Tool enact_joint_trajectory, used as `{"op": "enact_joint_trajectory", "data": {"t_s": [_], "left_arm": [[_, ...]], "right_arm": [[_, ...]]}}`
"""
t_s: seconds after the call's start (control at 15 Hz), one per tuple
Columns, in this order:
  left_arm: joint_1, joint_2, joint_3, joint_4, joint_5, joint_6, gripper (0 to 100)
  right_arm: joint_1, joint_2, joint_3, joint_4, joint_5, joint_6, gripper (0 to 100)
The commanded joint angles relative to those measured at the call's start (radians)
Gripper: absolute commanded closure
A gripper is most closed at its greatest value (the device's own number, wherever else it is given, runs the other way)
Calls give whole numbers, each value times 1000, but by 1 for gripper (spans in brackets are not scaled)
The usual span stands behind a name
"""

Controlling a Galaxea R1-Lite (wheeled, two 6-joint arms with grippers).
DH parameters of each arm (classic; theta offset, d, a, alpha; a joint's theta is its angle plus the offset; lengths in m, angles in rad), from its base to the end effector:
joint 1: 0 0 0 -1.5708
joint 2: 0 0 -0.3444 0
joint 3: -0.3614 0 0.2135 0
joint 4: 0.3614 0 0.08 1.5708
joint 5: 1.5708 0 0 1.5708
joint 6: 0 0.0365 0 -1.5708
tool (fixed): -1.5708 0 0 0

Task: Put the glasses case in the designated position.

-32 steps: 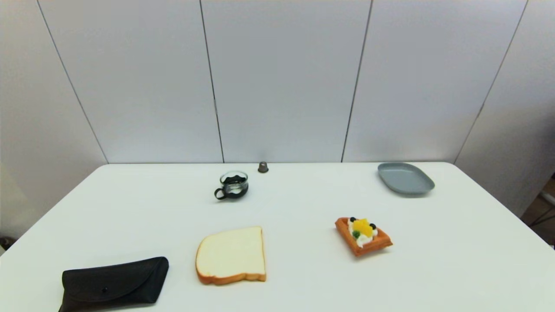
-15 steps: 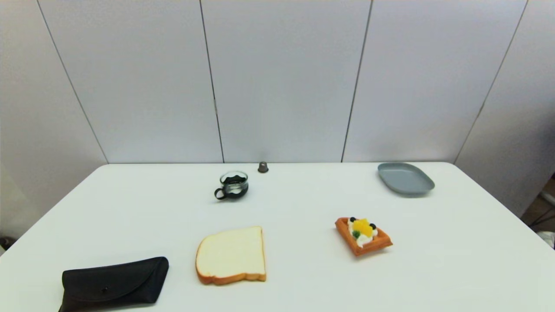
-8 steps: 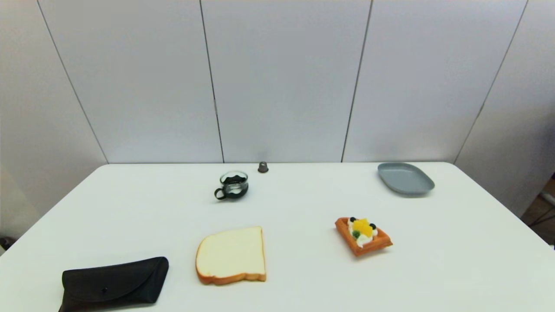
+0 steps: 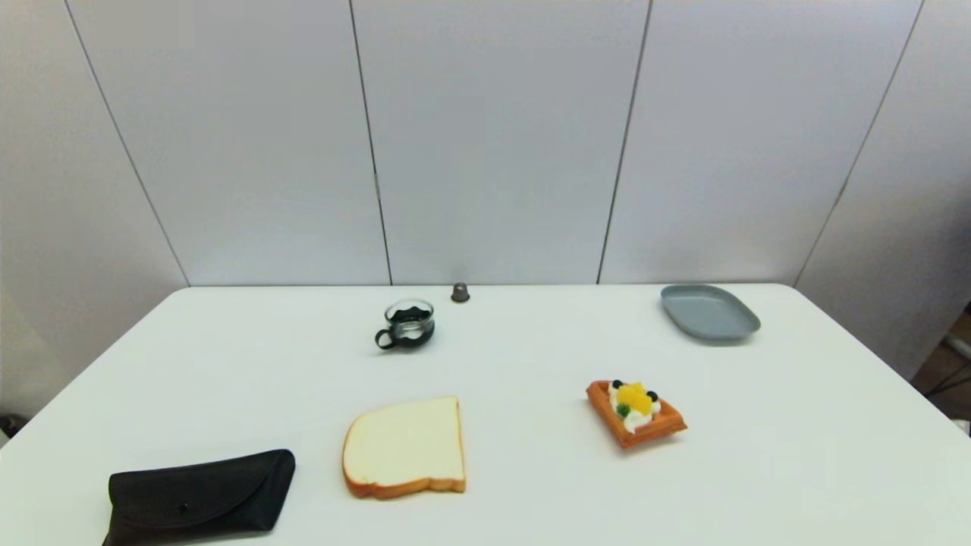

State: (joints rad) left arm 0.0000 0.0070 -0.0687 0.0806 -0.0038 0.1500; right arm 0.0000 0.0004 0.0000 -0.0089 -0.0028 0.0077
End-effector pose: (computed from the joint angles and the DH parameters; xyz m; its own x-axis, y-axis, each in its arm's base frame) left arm -0.0332 -0.0001 0.0879 0.9998 -0.0038 -0.0189 0.0066 0.9888 0.1493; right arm -0.0282 -0.0001 0.0765 1.0000 -0.0028 0.0085 0.0027 1.0000 0.0077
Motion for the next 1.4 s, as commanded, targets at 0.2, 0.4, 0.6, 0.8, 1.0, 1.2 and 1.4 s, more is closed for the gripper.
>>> {"op": "enact_joint_trajectory", "data": {"t_s": [0.2,0.4,0.6,0.8,1.0,1.2,1.4], "left_arm": [[0,146,-238,237,-1,72,0],[0,203,-299,237,1,151,0],[-3,323,-398,284,2,178,0],[-18,462,-523,387,1,187,0],[-18,557,-640,538,4,249,0],[-2,582,-681,614,5,310,0],[66,591,-683,594,5,341,0]], "right_arm": [[2,1,0,0,0,-2,0],[0,1,0,0,0,-2,0],[2,1,0,0,0,2,0],[0,1,0,0,0,2,0],[2,1,0,0,0,2,0],[0,1,0,0,0,-2,0],[0,1,0,0,0,2,0]]}}
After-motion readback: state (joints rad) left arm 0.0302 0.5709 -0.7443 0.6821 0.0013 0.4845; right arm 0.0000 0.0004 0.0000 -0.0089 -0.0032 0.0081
